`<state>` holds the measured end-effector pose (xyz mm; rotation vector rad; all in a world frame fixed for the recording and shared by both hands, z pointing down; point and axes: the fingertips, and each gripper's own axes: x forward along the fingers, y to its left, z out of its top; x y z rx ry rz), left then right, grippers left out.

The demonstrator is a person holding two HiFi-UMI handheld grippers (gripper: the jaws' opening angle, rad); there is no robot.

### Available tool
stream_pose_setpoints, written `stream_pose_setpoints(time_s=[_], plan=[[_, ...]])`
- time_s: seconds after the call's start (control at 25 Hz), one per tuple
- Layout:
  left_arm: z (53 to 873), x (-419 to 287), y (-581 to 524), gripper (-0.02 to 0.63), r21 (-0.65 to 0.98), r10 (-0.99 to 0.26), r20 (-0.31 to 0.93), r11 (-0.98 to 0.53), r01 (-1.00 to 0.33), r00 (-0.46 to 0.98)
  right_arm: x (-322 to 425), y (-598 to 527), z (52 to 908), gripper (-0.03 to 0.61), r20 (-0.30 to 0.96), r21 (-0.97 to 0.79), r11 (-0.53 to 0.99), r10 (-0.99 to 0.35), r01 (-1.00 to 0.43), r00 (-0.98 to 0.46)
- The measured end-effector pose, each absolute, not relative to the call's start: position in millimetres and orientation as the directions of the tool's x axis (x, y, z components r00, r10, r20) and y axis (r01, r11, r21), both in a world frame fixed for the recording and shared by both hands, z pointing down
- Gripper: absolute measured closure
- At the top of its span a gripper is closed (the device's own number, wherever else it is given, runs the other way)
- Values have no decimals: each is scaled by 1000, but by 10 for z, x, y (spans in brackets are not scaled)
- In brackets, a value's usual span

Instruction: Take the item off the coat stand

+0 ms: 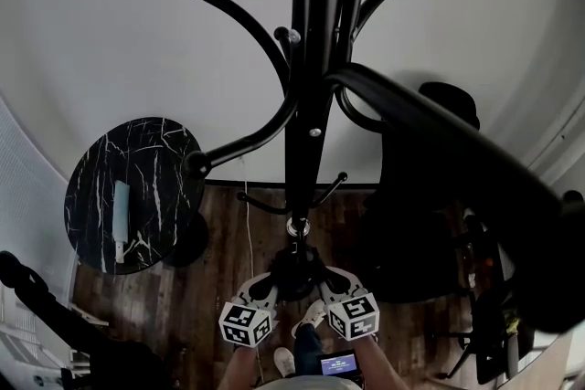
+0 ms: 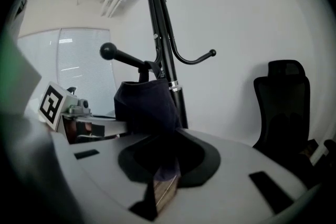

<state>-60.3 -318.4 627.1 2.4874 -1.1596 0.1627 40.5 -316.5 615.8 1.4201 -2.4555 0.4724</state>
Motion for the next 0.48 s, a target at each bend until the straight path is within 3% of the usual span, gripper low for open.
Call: stream_pose_setpoints(time_s=[0.48], plan=[[6094,-658,-2972,586,288,-709,242,-599,-747,662,361,-2958,5997,532,373,-111,465,-800,-878,-470]])
